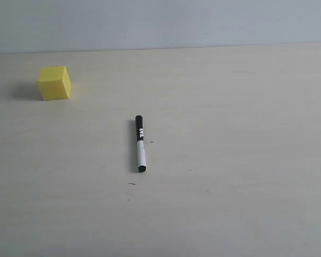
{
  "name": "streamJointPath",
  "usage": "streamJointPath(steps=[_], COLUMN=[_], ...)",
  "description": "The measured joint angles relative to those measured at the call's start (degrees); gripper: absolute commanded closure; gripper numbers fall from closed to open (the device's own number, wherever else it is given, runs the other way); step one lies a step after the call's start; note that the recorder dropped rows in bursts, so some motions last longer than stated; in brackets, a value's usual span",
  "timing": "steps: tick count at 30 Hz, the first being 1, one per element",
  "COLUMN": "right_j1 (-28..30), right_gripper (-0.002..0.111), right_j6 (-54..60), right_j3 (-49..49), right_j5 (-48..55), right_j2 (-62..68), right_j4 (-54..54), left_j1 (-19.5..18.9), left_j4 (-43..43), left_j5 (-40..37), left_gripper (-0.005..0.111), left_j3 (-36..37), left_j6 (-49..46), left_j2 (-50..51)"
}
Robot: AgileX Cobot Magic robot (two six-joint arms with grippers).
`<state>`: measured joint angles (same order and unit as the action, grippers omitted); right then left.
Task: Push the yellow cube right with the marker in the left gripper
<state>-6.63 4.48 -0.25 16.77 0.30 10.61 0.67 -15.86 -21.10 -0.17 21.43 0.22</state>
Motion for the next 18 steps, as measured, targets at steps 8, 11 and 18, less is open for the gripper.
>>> streamJointPath(steps=[8,11,18], right_j1=[0.0,0.0,0.0], right_gripper=[0.108,0.108,0.108], right_j6=[0.0,0.0,0.0], right_j3=[0.0,0.0,0.0], right_j5=[0.0,0.0,0.0], right_j2=[0.0,0.0,0.0], right_j4=[0.0,0.0,0.0], left_j1=[0.0,0.0,0.0], left_j4=[0.0,-2.4,1.7], left_j5=[0.0,0.0,25.2], left_gripper=[0.106,0.106,0.106], left_j3=[0.0,0.0,0.4], left_j6=[0.0,-0.7,8.9], left_j2=[0.0,0.0,0.0])
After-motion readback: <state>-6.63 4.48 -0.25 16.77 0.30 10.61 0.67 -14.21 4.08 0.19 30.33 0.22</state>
